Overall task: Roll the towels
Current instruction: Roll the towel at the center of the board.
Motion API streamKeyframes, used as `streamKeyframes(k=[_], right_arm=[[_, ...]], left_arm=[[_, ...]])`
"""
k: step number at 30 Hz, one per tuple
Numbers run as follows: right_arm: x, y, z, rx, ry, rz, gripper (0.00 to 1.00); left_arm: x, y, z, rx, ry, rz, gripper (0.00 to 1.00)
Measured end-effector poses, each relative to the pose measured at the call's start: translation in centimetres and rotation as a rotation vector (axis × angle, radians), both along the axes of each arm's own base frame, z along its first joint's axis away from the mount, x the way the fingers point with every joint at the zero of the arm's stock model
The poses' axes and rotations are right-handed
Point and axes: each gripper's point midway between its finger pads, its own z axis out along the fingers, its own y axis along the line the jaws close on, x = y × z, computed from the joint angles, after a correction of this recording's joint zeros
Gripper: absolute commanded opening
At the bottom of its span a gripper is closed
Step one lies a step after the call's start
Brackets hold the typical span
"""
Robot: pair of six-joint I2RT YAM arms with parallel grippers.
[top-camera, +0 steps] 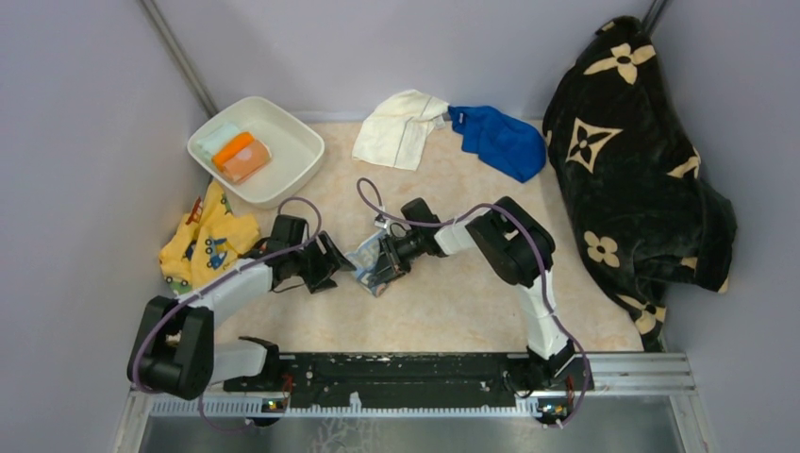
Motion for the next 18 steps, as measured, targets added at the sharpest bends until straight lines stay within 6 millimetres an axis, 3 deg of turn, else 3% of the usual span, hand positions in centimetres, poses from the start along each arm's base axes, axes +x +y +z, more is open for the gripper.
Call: streamKeyframes(k=[3, 6, 10, 12, 14, 18], right_arm=[[0.1, -0.1, 0.0, 0.008, 0.032, -0.010, 0.05], [0.1, -0.1, 0.0, 0.006, 0.038, -0.015, 0.16], [0.3, -0.2, 0.3, -0.004, 0.013, -0.039, 0.26], [0.6, -0.4, 0.6, -0.023, -0.032, -0.064, 0.29], [1.3, -1.1, 1.3, -0.070, -0.114, -0.108, 0.41], [2.6, -2.1, 3.0, -0.157, -0.287, -0.170, 0.45]], left_arm=[[0.5, -0.3, -0.9, -0.004, 0.015, -0.003, 0.67], [1.3, -0.9, -1.2, -0.025, 0.026, -0.009, 0.59], [2.3, -1.7, -1.6, -0.053, 0.029, -0.021, 0.56], [2.7, -2.0, -1.6, -0.065, 0.027, -0.027, 0.54], [3.1, -2.2, -1.7, -0.073, 0.025, -0.032, 0.53], [3.3, -2.5, -1.8, -0.085, 0.023, -0.039, 0.52]])
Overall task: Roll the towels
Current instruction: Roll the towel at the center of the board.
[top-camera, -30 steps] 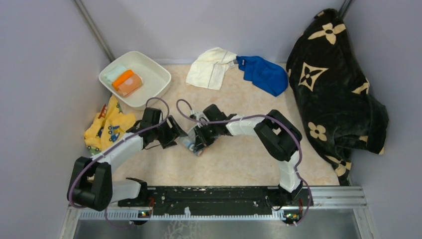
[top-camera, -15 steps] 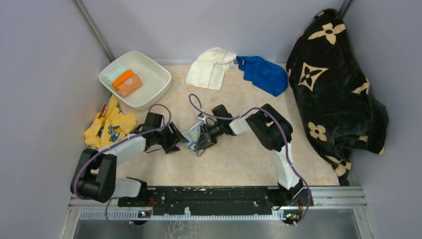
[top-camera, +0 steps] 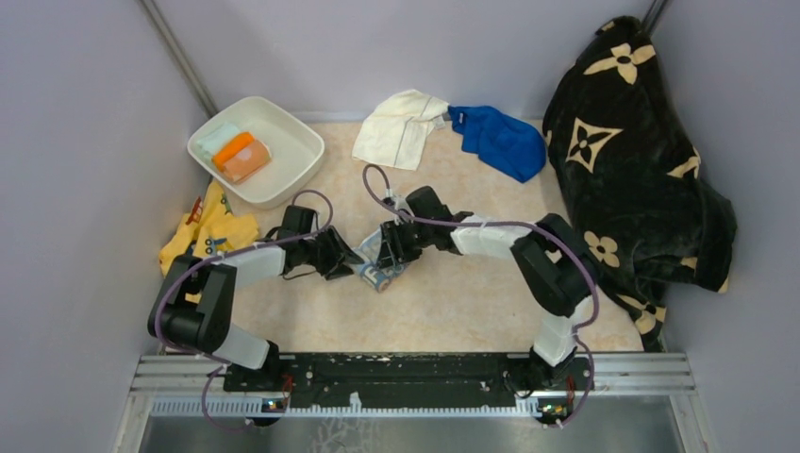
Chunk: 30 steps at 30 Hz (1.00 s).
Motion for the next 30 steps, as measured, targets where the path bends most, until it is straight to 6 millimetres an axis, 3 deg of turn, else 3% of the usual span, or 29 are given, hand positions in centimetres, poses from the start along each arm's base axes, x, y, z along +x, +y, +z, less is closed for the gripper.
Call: streamKeyframes(k=[3, 6, 11, 16, 23, 30], right_arm=[[0.4, -0.5, 2.2, -0.087, -0.194, -0.024, 0.45], [-0.5, 0.3, 3.7, -0.178, -0.371, -0.001, 0.45], [-2.3, 1.7, 4.0, -0.319, -0.570, 0.046, 0.44], [-3.1, 2.0, 2.8, -0.426, -0.697, 0.051, 0.44], [-2.1, 1.7, -0.5, -0.527, -0.744, 0.071, 0.44], [-1.4, 1.4, -2.4, -0.585, -0.778, 0.095, 0.43]], left_arm=[[0.0, -0.1, 0.0, -0.006, 0.001, -0.004, 0.52], [0.1, -0.2, 0.0, -0.010, 0.002, -0.006, 0.53], [0.1, -0.3, 0.0, -0.010, 0.002, -0.008, 0.53], [0.2, -0.3, 0.0, -0.010, 0.004, -0.008, 0.53], [0.3, -0.5, 0.0, -0.014, 0.005, -0.014, 0.54], [0.6, -0.7, 0.1, -0.018, 0.005, -0.023, 0.57]])
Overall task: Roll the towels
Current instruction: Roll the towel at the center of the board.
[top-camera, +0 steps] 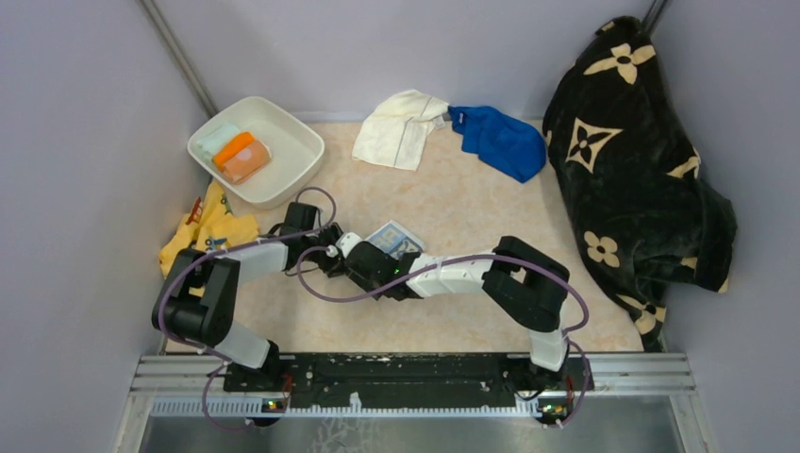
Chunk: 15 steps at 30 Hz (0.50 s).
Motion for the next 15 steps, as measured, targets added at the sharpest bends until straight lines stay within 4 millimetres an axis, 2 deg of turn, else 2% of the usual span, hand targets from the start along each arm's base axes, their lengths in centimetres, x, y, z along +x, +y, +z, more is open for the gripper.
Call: streamKeyframes(k=[2, 5, 8, 11, 15], right_arm=[[0.4, -0.3, -0.6, -0.025, -0.022, -0.010, 0.37], [0.9, -0.4, -0.7, -0.044, -0.052, -0.015, 0.18], [1.0, -0.5, -0.5, -0.050, -0.058, -0.004, 0.09], [1.1, -0.6, -0.4, -0.020, -0.004, 0.016, 0.02], [1.2, -0.5, -0.2, 0.120, 0.195, 0.042, 0.00]], left_arm=[[0.1, -0.1, 0.1, -0.001, -0.002, -0.003, 0.59], [0.2, -0.1, 0.2, 0.000, -0.008, -0.008, 0.63], [0.3, -0.1, 0.5, 0.002, -0.021, -0.013, 0.69], [0.3, 0.5, 0.9, 0.027, -0.037, -0.003, 0.75], [0.5, 2.2, 2.3, 0.066, -0.074, 0.045, 0.80]])
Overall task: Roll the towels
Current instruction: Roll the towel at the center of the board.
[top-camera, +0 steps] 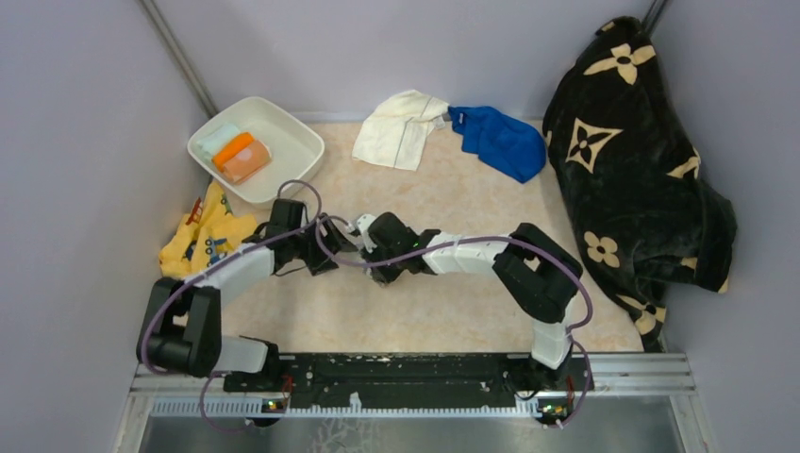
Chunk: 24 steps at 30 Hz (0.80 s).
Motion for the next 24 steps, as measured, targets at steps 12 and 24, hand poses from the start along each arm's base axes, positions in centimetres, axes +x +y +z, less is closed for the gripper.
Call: streamKeyframes(k=[12, 24], right_arm=[[-1.7, 0.5, 0.8, 0.512, 0.668, -0.006, 0.02], [-1.7, 0.4, 0.2, 0.585, 0.902, -0.038, 0.11]], left_arm=[[-2.6, 1.8, 0.9, -0.021, -0.013, 0.048, 0.78], [-2.3, -0.5, -1.2, -0.063, 0.053, 0.007, 0.72]])
